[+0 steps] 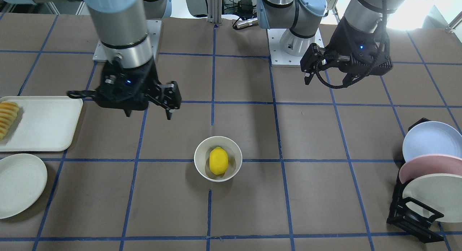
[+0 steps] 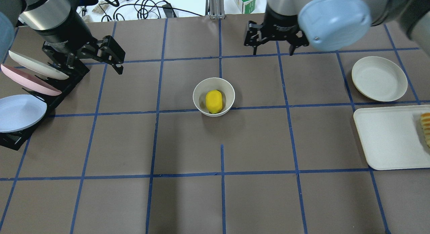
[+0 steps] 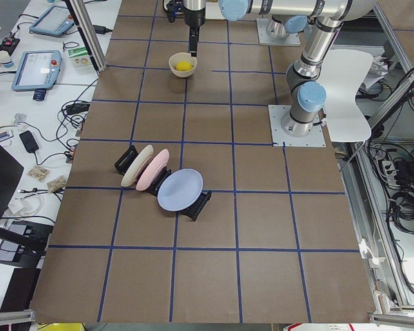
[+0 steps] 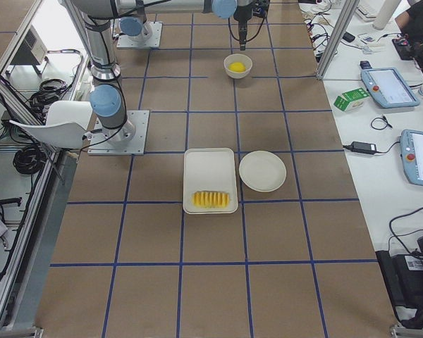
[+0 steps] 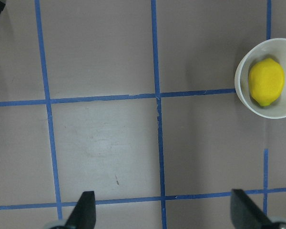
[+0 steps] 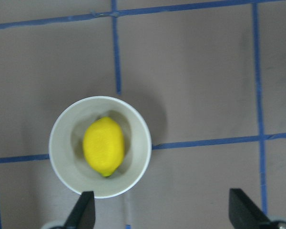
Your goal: Place bowl and put lemon in it
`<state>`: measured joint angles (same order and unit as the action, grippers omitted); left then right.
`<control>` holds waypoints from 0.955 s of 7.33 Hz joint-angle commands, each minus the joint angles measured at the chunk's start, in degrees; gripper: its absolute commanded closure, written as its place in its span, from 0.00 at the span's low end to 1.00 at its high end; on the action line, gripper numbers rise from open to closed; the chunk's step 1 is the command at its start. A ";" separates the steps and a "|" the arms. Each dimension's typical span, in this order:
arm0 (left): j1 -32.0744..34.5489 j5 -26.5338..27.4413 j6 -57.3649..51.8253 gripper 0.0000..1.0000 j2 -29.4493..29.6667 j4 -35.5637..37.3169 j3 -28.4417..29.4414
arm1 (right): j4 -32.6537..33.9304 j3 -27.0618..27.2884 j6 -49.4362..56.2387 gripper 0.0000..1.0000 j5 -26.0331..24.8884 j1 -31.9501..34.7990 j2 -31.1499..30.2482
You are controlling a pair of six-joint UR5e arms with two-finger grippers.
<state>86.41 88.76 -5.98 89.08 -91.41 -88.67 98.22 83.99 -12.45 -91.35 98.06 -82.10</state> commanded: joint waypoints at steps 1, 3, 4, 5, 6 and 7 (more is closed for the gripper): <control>0.16 0.18 0.09 0.00 -0.05 0.00 0.16 | -5.13 -0.66 3.57 0.00 -0.06 -4.36 -4.38; 0.16 0.01 0.09 0.00 0.04 0.00 0.08 | -5.40 0.12 3.74 0.00 0.11 -4.19 -4.38; 0.16 0.01 0.09 0.00 -0.13 0.00 -0.01 | -5.40 0.21 3.66 0.00 0.21 -4.02 -4.38; 0.33 0.01 0.09 0.00 0.04 -0.08 -0.19 | -5.40 0.30 3.66 0.00 0.21 -4.02 -4.38; 0.33 0.01 0.09 0.00 0.21 -0.09 -0.19 | -5.40 0.30 3.66 0.00 0.21 -3.93 -4.38; 0.42 0.01 0.09 0.00 0.13 -0.09 -0.19 | -5.40 0.30 3.66 0.00 0.21 -3.93 -4.38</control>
<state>86.75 88.77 -5.89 89.20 -91.48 -88.82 92.82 84.25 -8.79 -91.15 94.09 -86.48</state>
